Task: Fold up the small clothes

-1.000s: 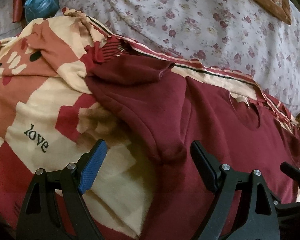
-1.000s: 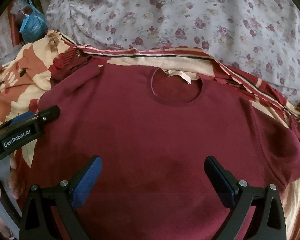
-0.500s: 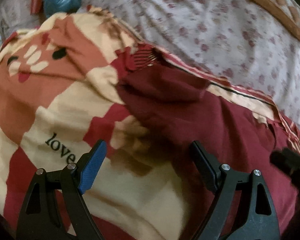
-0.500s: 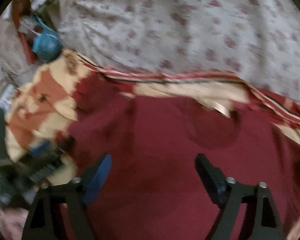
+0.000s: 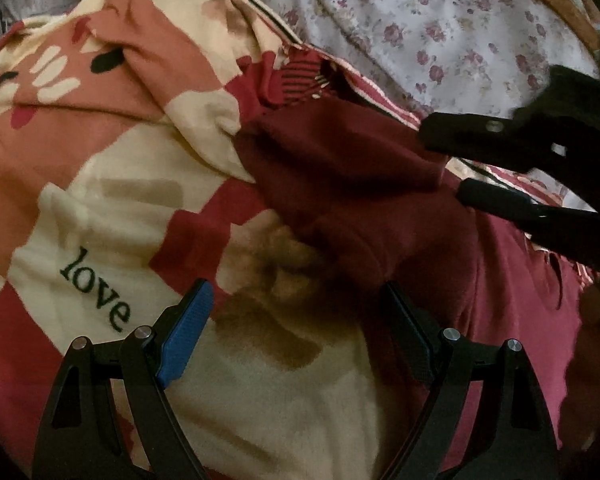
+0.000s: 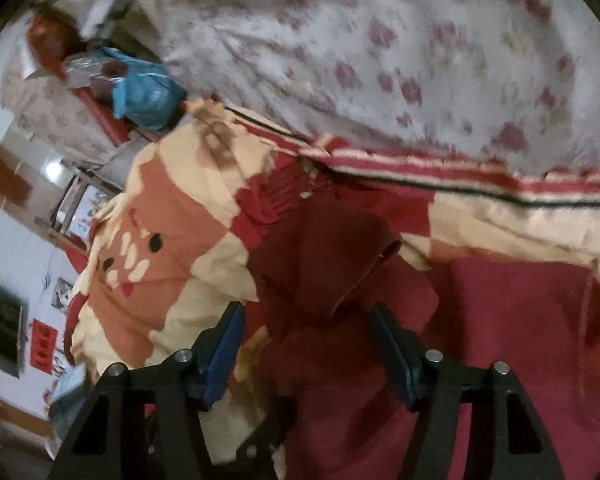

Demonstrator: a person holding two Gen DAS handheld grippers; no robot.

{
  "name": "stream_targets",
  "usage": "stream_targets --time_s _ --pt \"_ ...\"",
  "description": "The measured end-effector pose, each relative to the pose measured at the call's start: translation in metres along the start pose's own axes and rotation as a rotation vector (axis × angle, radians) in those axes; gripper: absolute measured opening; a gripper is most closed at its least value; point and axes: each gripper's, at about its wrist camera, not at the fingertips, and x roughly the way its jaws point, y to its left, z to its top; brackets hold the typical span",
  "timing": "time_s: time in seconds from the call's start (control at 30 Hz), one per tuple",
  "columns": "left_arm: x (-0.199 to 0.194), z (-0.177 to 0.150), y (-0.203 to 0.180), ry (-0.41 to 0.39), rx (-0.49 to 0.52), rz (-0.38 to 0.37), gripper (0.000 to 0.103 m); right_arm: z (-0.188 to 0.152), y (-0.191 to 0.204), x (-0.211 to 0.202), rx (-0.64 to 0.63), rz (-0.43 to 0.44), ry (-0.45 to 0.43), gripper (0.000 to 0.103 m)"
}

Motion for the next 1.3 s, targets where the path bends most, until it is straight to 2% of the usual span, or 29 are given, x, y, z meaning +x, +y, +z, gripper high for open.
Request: stream_targets --time_s 0.07,0.17,0.23,0.33,0.4,0.53,0.77,0.9,1.07,1.3 --pt "0.003 0.001 0.001 0.011 -0.013 -0.004 0.087 0.006 -0.010 0.014 0.062 0.029 0.022 0.058" --pt "0.005 0.001 0.001 0.008 -0.015 -0.002 0.087 0.012 -0.016 0.025 0.092 0.048 0.012 0.043" --pt "0.005 0.001 0.000 0.003 -0.009 0.005 0.087 0.017 -0.014 0.031 0.075 0.041 0.009 0.025" --pt "0.006 0.002 -0.001 -0.001 -0.002 0.010 0.087 0.022 -0.012 0.040 0.035 -0.002 0.012 0.011" --pt "0.007 0.002 0.000 0.001 -0.007 0.006 0.087 0.022 -0.010 0.040 0.005 -0.033 0.006 0.009" --pt "0.010 0.006 0.000 0.003 0.001 0.002 0.087 0.020 -0.004 0.012 -0.034 -0.013 -0.053 0.008" --pt "0.007 0.004 -0.001 -0.016 0.018 0.026 0.087 0.005 0.003 -0.104 -0.081 0.067 -0.226 0.008" --pt "0.003 0.001 -0.002 -0.030 0.028 0.042 0.087 -0.017 -0.010 -0.172 -0.064 0.058 -0.342 0.008" --pt "-0.001 -0.003 -0.009 -0.057 0.064 0.078 0.087 -0.050 -0.055 -0.238 0.008 -0.029 -0.422 0.008" --pt "-0.009 -0.008 -0.021 -0.056 0.132 0.056 0.087 -0.103 -0.132 -0.275 0.182 -0.119 -0.423 0.008"
